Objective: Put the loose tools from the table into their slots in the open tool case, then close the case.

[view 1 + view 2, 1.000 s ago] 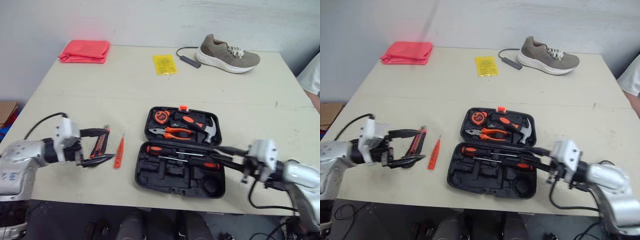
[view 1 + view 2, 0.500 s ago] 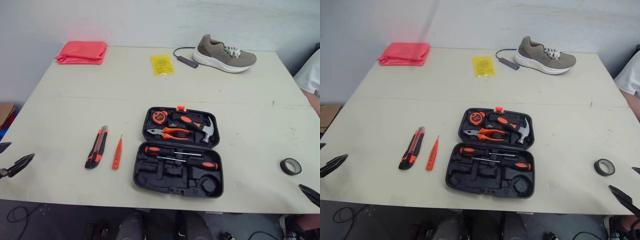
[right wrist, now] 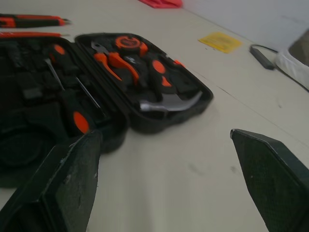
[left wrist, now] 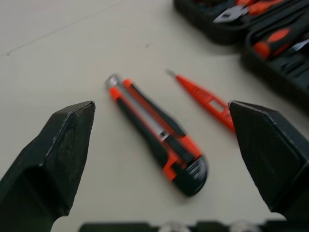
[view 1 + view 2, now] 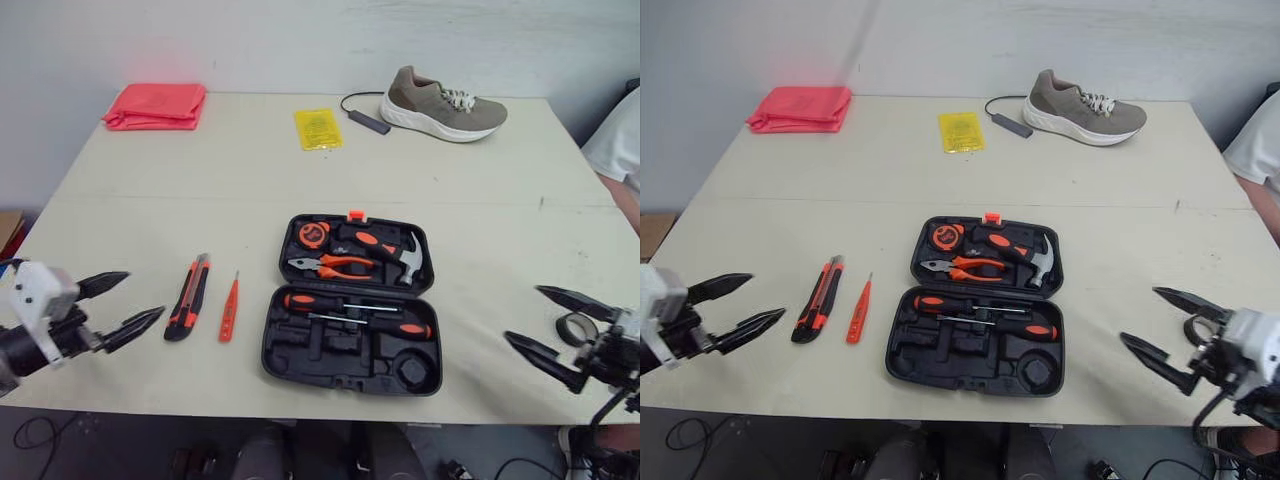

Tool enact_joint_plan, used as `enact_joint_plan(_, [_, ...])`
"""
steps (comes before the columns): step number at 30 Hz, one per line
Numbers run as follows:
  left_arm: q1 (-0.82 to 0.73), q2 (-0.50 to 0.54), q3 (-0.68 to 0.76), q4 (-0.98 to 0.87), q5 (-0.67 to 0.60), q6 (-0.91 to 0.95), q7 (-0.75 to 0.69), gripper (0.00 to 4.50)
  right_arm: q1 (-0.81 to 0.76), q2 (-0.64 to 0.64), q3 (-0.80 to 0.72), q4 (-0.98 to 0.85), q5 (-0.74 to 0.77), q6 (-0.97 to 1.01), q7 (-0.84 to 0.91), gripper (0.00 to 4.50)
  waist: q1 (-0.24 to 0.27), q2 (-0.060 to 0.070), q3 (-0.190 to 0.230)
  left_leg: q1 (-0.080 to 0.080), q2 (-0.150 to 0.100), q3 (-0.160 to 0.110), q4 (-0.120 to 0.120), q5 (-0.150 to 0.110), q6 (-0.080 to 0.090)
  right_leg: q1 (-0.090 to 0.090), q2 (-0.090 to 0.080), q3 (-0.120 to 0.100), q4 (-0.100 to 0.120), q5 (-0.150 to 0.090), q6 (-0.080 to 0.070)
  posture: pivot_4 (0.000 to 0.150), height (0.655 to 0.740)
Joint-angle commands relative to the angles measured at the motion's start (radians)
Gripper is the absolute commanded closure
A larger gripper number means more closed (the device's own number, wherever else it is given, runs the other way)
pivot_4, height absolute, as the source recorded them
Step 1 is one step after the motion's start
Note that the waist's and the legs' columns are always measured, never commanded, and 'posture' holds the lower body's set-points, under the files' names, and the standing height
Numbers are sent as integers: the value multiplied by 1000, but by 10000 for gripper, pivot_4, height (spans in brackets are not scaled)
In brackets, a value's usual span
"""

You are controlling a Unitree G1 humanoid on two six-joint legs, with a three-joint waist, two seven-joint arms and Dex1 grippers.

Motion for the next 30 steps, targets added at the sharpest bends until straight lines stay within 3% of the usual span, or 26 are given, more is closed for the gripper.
enact_joint_plan(1, [-8, -13, -95, -211, -13, 197, 201, 0, -34, 30, 71, -119, 63, 25, -2, 593, 0, 0, 0, 0, 0, 0, 0, 0, 0, 0, 0, 0, 0, 0, 0, 1500, 7400])
enact_joint_plan(10, [-95, -226, -304, -442, -53, 508, 609, 0, -121, 46, 169, -148, 25, -12, 20, 593, 17, -1, 0, 0, -1, 0, 2, 2, 1, 1, 1, 1, 1, 0, 1, 1500, 7400])
enact_joint_plan(15, [-107, -290, -457, -440, 81, 528, 731, 0, -140, 40, 167, -155, 37, 15, 9, 593, 33, -1, -1, -1, -1, -1, 6, 1, 1, 1, 2, 0, 2, 0, 1, 1500, 7400])
enact_joint_plan(30, [-245, -402, -555, -278, 219, 645, 790, 0, -163, 52, 203, -213, 54, 10, 11, 593, 50, -1, -1, -2, -1, -1, 10, 0, 3, 2, 2, 0, 3, 0, 0, 1500, 7400])
